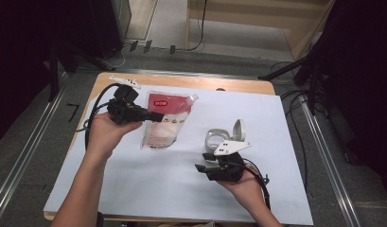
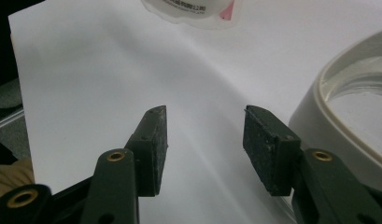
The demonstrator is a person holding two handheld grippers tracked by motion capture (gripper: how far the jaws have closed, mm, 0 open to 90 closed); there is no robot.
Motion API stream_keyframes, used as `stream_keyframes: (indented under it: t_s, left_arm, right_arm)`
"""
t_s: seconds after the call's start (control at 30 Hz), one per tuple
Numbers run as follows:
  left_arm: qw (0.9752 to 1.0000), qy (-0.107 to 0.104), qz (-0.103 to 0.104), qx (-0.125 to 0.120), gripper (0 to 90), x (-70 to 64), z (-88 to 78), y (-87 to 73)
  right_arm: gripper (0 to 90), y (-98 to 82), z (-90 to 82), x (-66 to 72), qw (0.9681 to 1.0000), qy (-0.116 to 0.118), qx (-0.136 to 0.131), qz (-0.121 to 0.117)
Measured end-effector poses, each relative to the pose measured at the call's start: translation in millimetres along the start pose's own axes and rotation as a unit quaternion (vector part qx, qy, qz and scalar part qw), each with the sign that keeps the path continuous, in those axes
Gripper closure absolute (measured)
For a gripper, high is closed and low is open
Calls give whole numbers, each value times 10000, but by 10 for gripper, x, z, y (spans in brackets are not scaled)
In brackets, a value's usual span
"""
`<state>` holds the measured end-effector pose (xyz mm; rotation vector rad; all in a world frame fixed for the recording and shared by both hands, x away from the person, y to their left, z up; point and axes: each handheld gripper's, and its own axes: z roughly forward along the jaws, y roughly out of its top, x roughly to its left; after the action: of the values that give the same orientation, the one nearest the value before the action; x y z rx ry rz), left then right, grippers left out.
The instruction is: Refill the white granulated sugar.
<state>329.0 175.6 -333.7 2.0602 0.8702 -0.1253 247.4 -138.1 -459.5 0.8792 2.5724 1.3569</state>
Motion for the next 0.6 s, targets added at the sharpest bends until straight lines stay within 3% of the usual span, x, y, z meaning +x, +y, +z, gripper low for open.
stream_keyframes:
  t_s: [0.17,0.4,0.47,0.53,0.6]
  left_arm:
    - [9999,-98,66,-40,900,-54,-23,11]
    - [9996,-244,99,44,900,-125,-21,14]
    - [9995,-283,86,79,900,-145,0,12]
    - [9995,-297,67,98,900,-160,14,11]
    - [9994,-304,64,127,900,-173,35,9]
  right_arm:
    - [499,15,95,26,10000,11,-38,-47]
    - [506,115,291,84,9999,59,-57,121]
    - [503,160,399,142,10000,-41,-12,-35]
    - [503,170,421,152,10000,-43,-41,-18]
    - [503,189,485,169,9996,97,-164,189]
